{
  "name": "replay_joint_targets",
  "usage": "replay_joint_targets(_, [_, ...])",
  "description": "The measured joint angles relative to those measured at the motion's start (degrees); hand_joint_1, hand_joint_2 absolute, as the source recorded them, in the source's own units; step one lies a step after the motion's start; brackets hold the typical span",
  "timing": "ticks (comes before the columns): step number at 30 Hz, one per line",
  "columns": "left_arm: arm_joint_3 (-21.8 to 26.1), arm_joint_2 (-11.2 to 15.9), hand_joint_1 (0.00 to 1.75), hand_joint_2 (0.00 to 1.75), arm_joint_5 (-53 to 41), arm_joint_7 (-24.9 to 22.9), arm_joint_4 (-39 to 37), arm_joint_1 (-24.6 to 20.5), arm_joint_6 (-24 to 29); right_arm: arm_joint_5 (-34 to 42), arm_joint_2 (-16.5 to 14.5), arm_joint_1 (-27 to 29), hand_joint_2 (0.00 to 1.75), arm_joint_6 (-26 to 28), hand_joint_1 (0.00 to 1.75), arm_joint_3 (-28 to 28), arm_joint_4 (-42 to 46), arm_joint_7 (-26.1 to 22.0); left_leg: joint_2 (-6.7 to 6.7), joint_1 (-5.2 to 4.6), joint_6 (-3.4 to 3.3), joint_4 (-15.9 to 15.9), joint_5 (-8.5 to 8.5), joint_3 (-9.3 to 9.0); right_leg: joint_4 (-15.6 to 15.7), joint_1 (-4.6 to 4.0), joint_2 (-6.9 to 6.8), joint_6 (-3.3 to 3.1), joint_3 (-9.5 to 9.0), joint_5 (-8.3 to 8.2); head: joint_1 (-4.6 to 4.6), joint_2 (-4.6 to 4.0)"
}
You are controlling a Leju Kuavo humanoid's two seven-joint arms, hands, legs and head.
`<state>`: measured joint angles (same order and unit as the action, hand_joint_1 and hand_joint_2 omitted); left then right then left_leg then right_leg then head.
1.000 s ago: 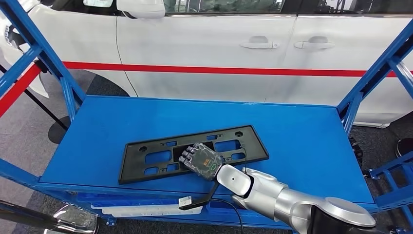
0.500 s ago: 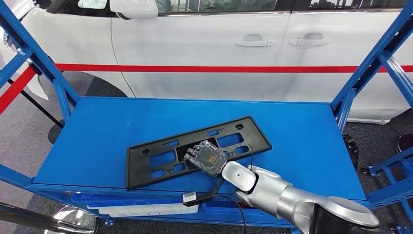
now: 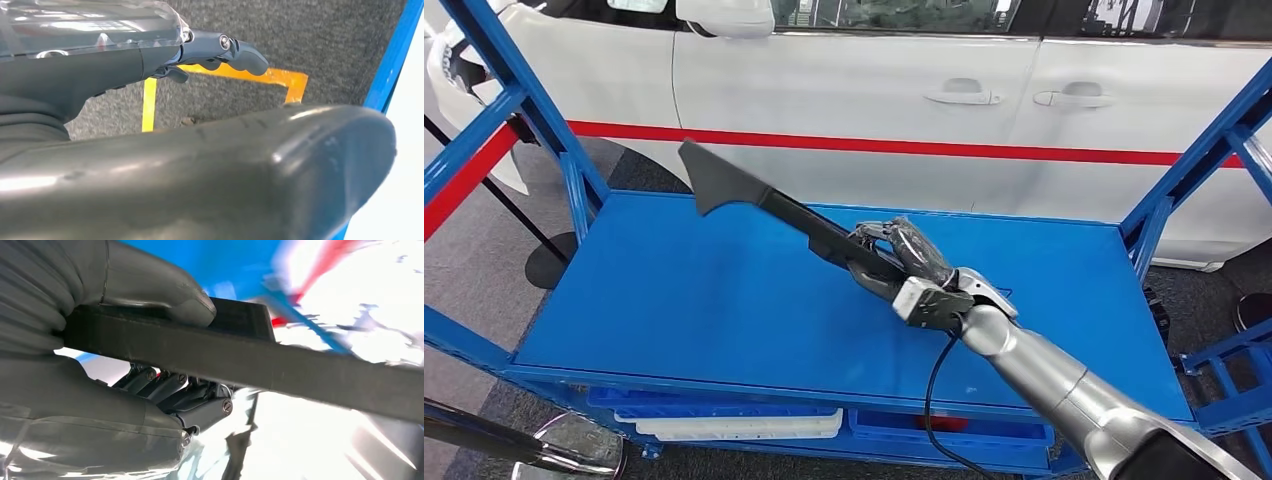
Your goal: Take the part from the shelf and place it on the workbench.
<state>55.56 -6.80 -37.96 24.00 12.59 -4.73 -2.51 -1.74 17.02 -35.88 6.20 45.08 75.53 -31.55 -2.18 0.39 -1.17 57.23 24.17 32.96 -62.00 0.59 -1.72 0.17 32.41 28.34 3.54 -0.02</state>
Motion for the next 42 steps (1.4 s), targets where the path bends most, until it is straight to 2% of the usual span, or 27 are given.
replay_joint_targets(2, [0.2,0.0,0.0,0.0,0.0,0.0,0.0,0.1,0.0,2.3,0.0,1.8,1.75,-1.8,1.59,-2.5,4.3,0.1,0.28,-0.29,0.5,0.2,0.02,0.34,4.1,-0.31,-0.78,-0.32,-1.64,-0.96,0.01,0.0])
replay_joint_targets(5, [0.2,0.0,0.0,0.0,0.1,0.0,0.0,0.0,0.0,3.2,-0.4,4.3,1.75,-2.6,1.59,-4.6,7.7,-0.2,0.82,-0.36,1.44,0.4,0.13,0.72,4.6,-0.2,-0.4,-0.66,-1.26,-1.28,0.01,0.0])
replay_joint_targets(6, [0.3,0.1,0.0,0.0,0.1,0.0,0.0,0.0,0.0,3.6,-0.3,4.8,1.75,-2.9,1.59,-5.1,8.4,-0.5,0.9,-0.32,1.83,1.4,0.96,1.18,4.7,-0.02,-0.39,-0.91,-1.2,-1.46,0.01,0.0])
replay_joint_targets(7, [0.3,0.1,0.0,0.0,0.1,0.0,0.0,0.0,-0.1,4.2,0.0,5.2,1.75,-3.3,1.59,-5.5,9.1,-0.9,0.96,-0.25,2.21,3.5,2.41,2.07,4.8,0.15,-0.41,-1.14,-1.15,-1.6,0.01,0.0])
replay_joint_targets(9, [0.3,0.2,0.0,0.0,0.1,-0.1,0.0,0.0,-0.2,6.4,1.1,6.3,1.75,-4.9,1.59,-6.3,10.9,-2.2,1.1,-0.07,2.92,10.7,6.51,5.27,4.9,0.21,-0.44,-1.38,-1.04,-1.65,0.01,0.0])
replay_joint_targets(10, [0.4,0.2,0.0,0.0,0.2,-0.3,0.0,0.0,-0.3,8.4,1.8,7.2,1.75,-6.5,1.59,-6.6,12.3,-3.0,1.14,0.03,3.16,14.3,7.95,6.9,4.8,0.2,-0.44,-1.4,-1.0,-1.63,0.0,0.0])
replay_joint_targets(11, [0.5,0.2,0.0,0.0,0.3,-0.7,0.0,0.1,-0.4,10.8,2.6,8.3,1.75,-8.7,1.59,-6.9,14.1,-3.7,1.19,0.11,3.34,16.5,8.44,7.93,4.8,0.2,-0.41,-1.38,-1.0,-1.57,0.0,0.0])
replay_joint_targets(12, [0.6,0.2,0.0,0.0,0.4,-1.2,0.0,0.1,-0.6,13.5,3.4,9.4,1.75,-11.3,1.59,-7.3,16.4,-4.2,1.22,0.19,3.43,16.4,7.75,7.95,4.8,0.22,-0.33,-1.33,-1.02,-1.5,0.0,0.0])
replay_joint_targets(13, [0.8,0.2,0.0,0.0,0.3,-1.8,0.0,0.2,-1.0,16.2,4.0,10.5,1.75,-14.0,1.59,-7.7,18.9,-4.3,1.23,0.28,3.42,14.2,6.05,6.91,4.8,0.26,-0.17,-1.21,-1.1,-1.39,0.01,0.0])
replay_joint_targets(15, [1.1,0.3,0.0,0.0,0.2,-2.9,0.0,0.4,-2.1,21.5,4.6,12.3,1.75,-19.5,1.59,-8.6,24.3,-3.8,0.83,0.33,3.14,6.2,2.08,3.15,4.6,0.28,0.3,-0.81,-1.28,-1.06,0.01,0.0])
replay_joint_targets(16, [1.3,0.3,0.0,0.0,0.0,-3.4,0.0,0.6,-2.5,23.7,4.7,13.0,1.75,-21.9,1.59,-9.0,26.9,-3.1,0.55,0.29,2.82,3.1,0.91,1.69,4.5,0.25,0.6,-0.52,-1.26,-0.98,0.01,0.0])
replay_joint_targets(17, [1.4,0.4,0.0,0.0,-0.1,-3.9,0.0,0.7,-2.7,25.6,4.7,13.6,1.75,-23.9,1.59,-9.3,29.3,-2.4,0.34,0.2,2.52,1.3,0.43,0.88,4.4,0.22,0.86,-0.24,-1.17,-0.96,0.0,0.0])
replay_joint_targets(19, [1.5,0.4,0.0,0.0,-0.4,-5.3,0.0,0.8,-2.1,27.9,4.7,14.5,1.75,-26.4,1.59,-9.5,32.6,-1.4,0.43,0.02,1.88,0.7,0.44,0.72,4.4,0.22,1.33,0.32,-0.95,-1.17,0.01,0.0])
replay_joint_targets(21, [1.7,0.4,0.0,0.0,-0.4,-7.5,0.0,0.7,-1.0,29.4,4.6,14.4,1.75,-27.5,1.59,-9.6,33.9,-0.9,0.86,0.14,1.03,0.2,0.09,0.67,3.8,0.4,1.49,0.77,-0.64,-0.3,0.01,0.0])
replay_joint_targets(23, [1.9,0.5,0.0,0.0,-0.4,-10.1,0.0,0.4,0.4,31.1,4.6,13.2,1.75,-27.5,1.59,-9.6,34.1,-0.5,1.34,0.25,0.11,-0.3,-0.37,0.83,-0.6,0.56,1.5,1.01,1.12,3.12,0.0,0.0])
replay_joint_targets(25, [2.2,0.6,0.0,0.0,-0.4,-12.8,0.0,0.3,1.7,32.3,4.6,12.2,1.75,-26.6,1.59,-9.6,34.1,-0.4,1.74,0.09,-0.38,-0.2,-0.68,1.35,-8.2,0.64,1.51,1.17,4.05,7.16,0.0,0.0])
replay_joint_targets(26, [2.4,0.7,0.0,0.0,-0.5,-14.2,0.0,0.3,2.4,32.6,4.6,11.9,1.75,-26.1,1.59,-9.6,34.1,-0.4,1.87,0.03,-0.47,-0.2,-0.84,1.62,-10.9,0.68,1.5,1.28,4.94,8.04,0.0,0.0])
replay_joint_targets(27, [2.6,0.8,0.0,0.0,-0.5,-15.5,0.0,0.3,3.3,32.8,4.6,11.7,1.75,-25.5,1.59,-9.6,34.1,-0.4,1.96,0.0,-0.47,-0.1,-1.01,1.92,-11.8,0.73,1.49,1.37,4.94,7.86,0.0,0.0])
replay_joint_targets(28, [2.9,0.9,0.0,0.0,-0.6,-16.7,0.0,0.3,4.2,33.0,4.6,11.4,1.75,-24.9,1.59,-9.6,34.2,-0.5,2.02,-0.01,-0.38,0.1,-1.18,2.23,-10.3,0.79,1.46,1.41,3.78,6.62,0.0,0.0])
replay_joint_targets(30, [3.2,1.0,0.0,0.0,-0.7,-18.8,0.0,0.4,5.8,33.5,4.6,10.4,1.75,-24.1,1.59,-9.6,34.2,-0.6,2.1,-0.04,-0.05,0.7,-1.46,2.92,-2.8,0.82,1.1,1.29,-0.73,3.46,0.0,0.0])
replay_joint_targets(32, [3.5,1.1,0.0,0.0,-0.8,-20.1,0.0,0.4,6.8,34.0,4.6,9.4,1.75,-23.6,1.59,-9.6,34.1,-0.8,2.15,-0.19,0.5,1.3,-1.81,3.58,2.8,0.54,0.73,0.96,-3.64,1.99,0.01,0.0])
replay_joint_targets(35, [4.0,1.3,0.0,0.0,-1.0,-21.1,0.0,0.6,7.6,34.9,4.6,8.2,1.75,-23.1,1.59,-9.6,34.0,-0.9,2.27,-0.23,1.71,1.4,-2.64,4.13,3.6,0.31,0.88,0.06,-3.12,1.33,-0.01,0.0])
replay_joint_targets(36, [4.2,1.4,0.0,0.0,-1.0,-21.3,0.0,0.7,7.7,35.1,4.6,7.9,1.75,-23.0,1.59,-9.6,33.9,-0.9,2.27,-0.15,2.09,1.7,-2.15,4.46,3.7,0.4,0.88,-0.37,-2.73,0.88,0.0,0.0])
replay_joint_targets(38, [4.4,1.6,0.0,0.0,-1.0,-21.4,0.0,0.8,7.8,35.3,4.7,7.3,1.75,-22.9,1.59,-9.6,33.7,-1.0,2.19,0.06,2.75,5.2,1.7,5.8,3.9,0.66,0.77,-1.21,-1.69,-0.26,0.0,0.0])
replay_joint_targets(40, [4.4,1.6,0.0,0.0,-1.0,-21.4,0.0,0.8,7.8,35.5,4.7,7.1,1.75,-22.9,1.59,-9.6,33.6,-1.0,2.15,0.18,3.32,12.4,7.19,7.79,3.8,0.57,0.78,-1.55,-0.29,-1.31,0.01,0.0])
replay_joint_targets(41, [4.4,1.6,0.0,0.0,-1.0,-21.4,0.0,0.8,7.8,35.5,4.7,7.1,1.75,-22.9,1.59,-9.5,33.5,-1.0,2.15,0.22,3.53,15.8,8.72,8.38,3.8,0.52,0.81,-1.54,0.46,-1.85,0.01,0.0])
replay_joint_targets(42, [4.4,1.7,0.0,0.0,-1.0,-21.4,0.0,0.8,7.8,35.5,4.7,7.1,1.75,-22.9,1.59,-9.5,33.4,-1.0,2.15,0.22,3.63,17.6,8.97,8.23,3.7,0.49,0.84,-1.49,1.2,-2.36,0.01,0.0])
